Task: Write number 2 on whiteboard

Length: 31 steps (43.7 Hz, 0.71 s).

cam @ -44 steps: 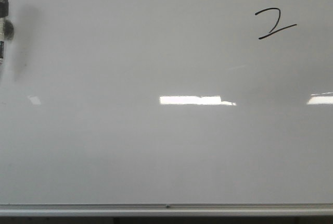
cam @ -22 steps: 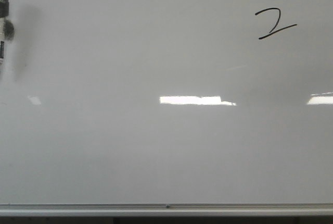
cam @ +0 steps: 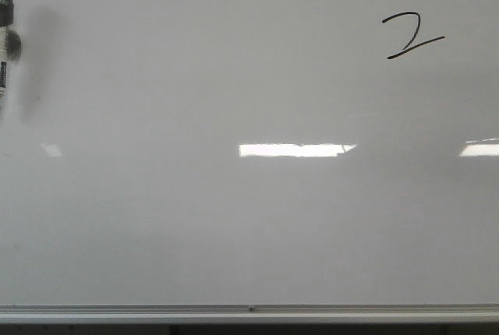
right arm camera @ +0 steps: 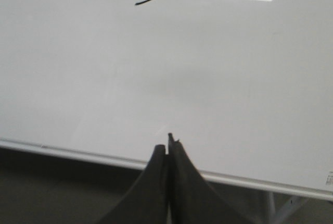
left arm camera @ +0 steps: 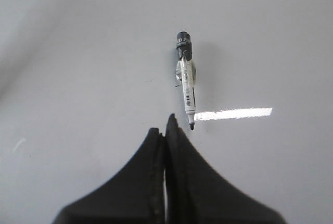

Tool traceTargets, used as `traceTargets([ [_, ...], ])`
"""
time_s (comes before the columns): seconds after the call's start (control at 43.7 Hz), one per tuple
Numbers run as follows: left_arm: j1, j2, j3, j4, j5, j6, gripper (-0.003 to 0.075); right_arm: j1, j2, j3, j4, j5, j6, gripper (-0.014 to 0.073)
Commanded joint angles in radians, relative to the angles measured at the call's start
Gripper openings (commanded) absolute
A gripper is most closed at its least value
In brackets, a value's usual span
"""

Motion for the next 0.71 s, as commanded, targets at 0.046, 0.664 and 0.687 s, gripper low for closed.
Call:
traceTargets([
  [0.046,0.003,-0.014,0.006,-0.002,-0.084,0.001,-0.002,-0.018,-0.098,0.16,-0.006,-0.337,-0.005,-0.0069],
  [0.664,0.003,-0.014,0.006,-0.002,-0.084,0.001,-0.002,-0.032,-0.21,0.54,0.015,-0.89,-0.005,-0.0069],
  [0.687,0.003,-0.014,0.006,-0.002,-0.084,0.001,-0.002,-0.032,-0.21,0.54,0.015,-0.894,-0.005,-0.0069],
])
